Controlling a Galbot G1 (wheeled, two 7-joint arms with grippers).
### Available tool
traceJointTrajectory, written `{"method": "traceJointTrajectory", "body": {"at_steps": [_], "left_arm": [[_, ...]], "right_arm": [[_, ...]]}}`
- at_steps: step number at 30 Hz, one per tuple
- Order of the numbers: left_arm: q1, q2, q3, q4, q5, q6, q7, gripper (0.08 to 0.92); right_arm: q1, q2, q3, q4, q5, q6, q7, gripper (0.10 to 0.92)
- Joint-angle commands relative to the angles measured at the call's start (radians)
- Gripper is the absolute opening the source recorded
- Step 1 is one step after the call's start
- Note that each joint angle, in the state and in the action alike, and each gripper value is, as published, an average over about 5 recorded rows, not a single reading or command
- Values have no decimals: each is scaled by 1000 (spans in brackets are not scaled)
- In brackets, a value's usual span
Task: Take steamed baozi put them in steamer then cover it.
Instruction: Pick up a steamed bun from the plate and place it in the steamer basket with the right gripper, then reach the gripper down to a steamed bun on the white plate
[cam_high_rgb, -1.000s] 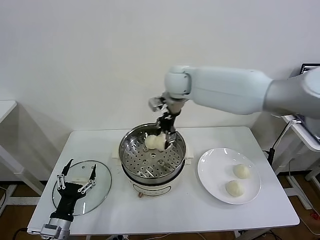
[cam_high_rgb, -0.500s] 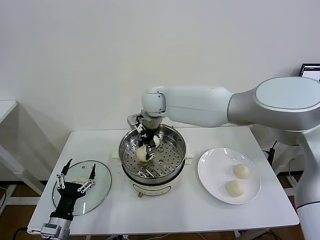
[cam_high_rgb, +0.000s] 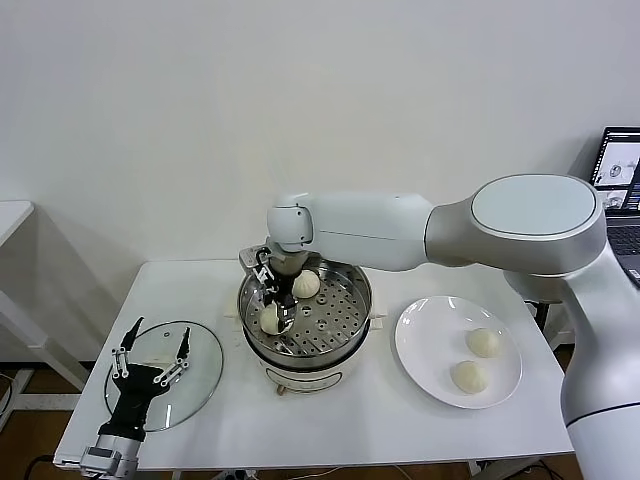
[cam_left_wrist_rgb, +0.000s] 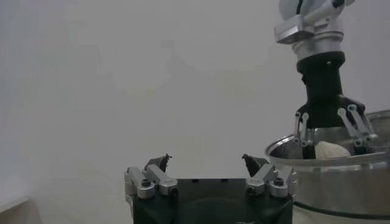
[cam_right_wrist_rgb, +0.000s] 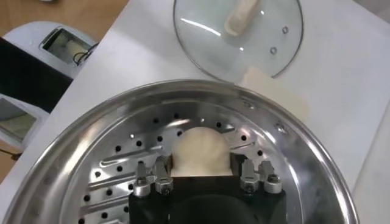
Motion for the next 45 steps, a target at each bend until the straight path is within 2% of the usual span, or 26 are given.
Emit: {"method": "traceJointTrajectory", "body": {"at_steps": [1,3,8,17,22,27,35,45], "left_arm": [[1,0,-1,0,0,0,0,823],[2,0,-2,-1,0,0,0,823],[3,0,-2,-2,0,1,-1,823],[0,2,11,-10,1,6,-1,823],[2,4,15,-17,3,9,-1,823],[2,1,19,-25,5,14,-2,823],[17,-11,17,-25,20,11,-4,823],[24,-8,2,-27,20,14,-5,823]], "right_arm": [[-7,-2,9,5,-5,0,20,752],[12,-29,18,31,-8,-1,18,796],[105,-147,33,147,-22,-3,-11,822],[299,-577,25,393,-76,34,-138,823],[290,-829,-25,427,-172,83,-205,823],[174,-988,-35,418,-270,126,-213,823],[-188,-1061,134,365,-420,157,-184,823],[-441,-997,358,246,-490,160,-115,823]]}}
